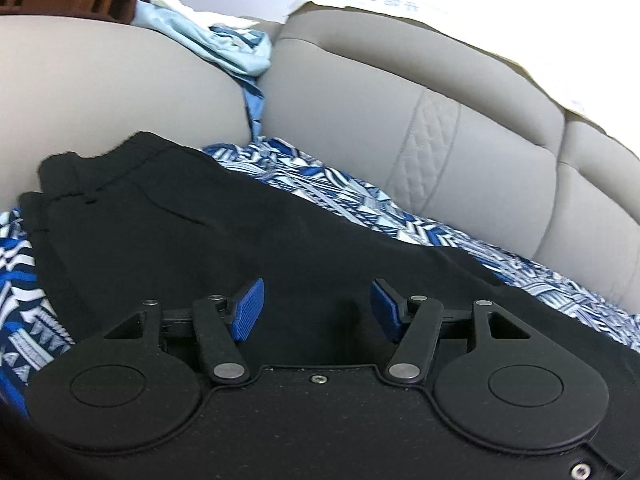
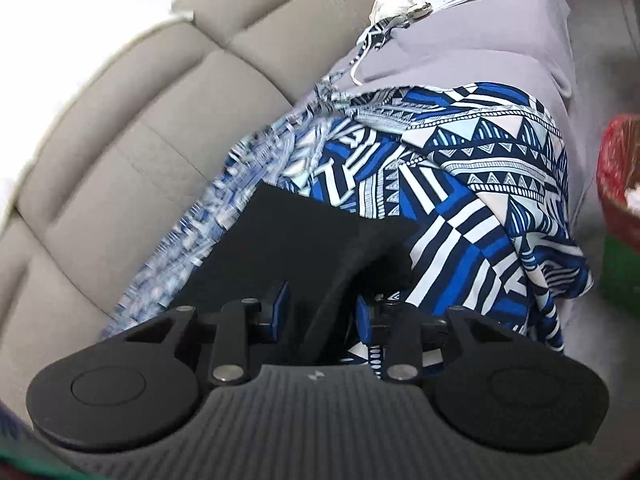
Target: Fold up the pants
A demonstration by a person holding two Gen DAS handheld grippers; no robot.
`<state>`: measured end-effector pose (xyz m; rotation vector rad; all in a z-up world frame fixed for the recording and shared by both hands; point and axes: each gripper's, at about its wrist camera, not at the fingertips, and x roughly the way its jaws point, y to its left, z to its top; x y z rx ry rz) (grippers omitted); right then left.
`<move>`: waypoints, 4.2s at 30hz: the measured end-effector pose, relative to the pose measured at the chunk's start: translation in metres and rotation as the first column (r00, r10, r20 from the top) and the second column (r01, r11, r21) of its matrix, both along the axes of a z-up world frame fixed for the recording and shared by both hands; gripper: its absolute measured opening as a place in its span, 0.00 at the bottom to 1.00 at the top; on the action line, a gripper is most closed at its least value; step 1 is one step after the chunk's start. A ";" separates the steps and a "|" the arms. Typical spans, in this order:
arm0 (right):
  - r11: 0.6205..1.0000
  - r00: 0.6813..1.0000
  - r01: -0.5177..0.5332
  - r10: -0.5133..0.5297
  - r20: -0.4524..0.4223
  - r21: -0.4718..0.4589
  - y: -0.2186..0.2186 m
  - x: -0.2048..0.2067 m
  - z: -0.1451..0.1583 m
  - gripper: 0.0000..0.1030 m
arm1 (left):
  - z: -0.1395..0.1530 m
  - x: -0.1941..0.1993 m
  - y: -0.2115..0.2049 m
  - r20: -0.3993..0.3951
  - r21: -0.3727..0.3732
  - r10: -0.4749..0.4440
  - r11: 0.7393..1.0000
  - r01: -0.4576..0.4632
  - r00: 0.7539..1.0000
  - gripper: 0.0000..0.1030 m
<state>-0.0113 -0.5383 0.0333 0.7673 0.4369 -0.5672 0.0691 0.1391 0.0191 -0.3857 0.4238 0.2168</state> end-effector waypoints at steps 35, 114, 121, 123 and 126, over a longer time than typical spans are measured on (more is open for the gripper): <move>-0.001 0.217 -0.885 0.883 -0.417 -0.465 0.489 0.045 0.016 0.80 | 0.015 -0.025 0.060 0.012 -0.135 -0.002 0.991 0.004 1.000 0.57; 0.598 0.758 -0.643 0.587 -0.285 -0.479 0.334 0.167 0.002 1.00 | -0.003 -0.047 -0.060 -0.145 0.229 -0.480 0.834 0.501 0.865 0.78; 0.590 0.757 -0.642 0.588 -0.284 -0.490 0.336 0.166 0.002 1.00 | -0.004 -0.046 -0.064 -0.145 0.236 -0.469 0.838 0.491 0.871 0.81; 0.591 0.758 -0.641 0.588 -0.283 -0.490 0.336 0.165 0.002 1.00 | -0.005 -0.046 -0.063 -0.143 0.233 -0.464 0.842 0.486 0.874 0.81; 0.588 0.757 -0.643 0.587 -0.288 -0.491 0.336 0.166 0.002 1.00 | -0.003 -0.045 -0.062 -0.133 0.221 -0.446 0.857 0.465 0.885 0.81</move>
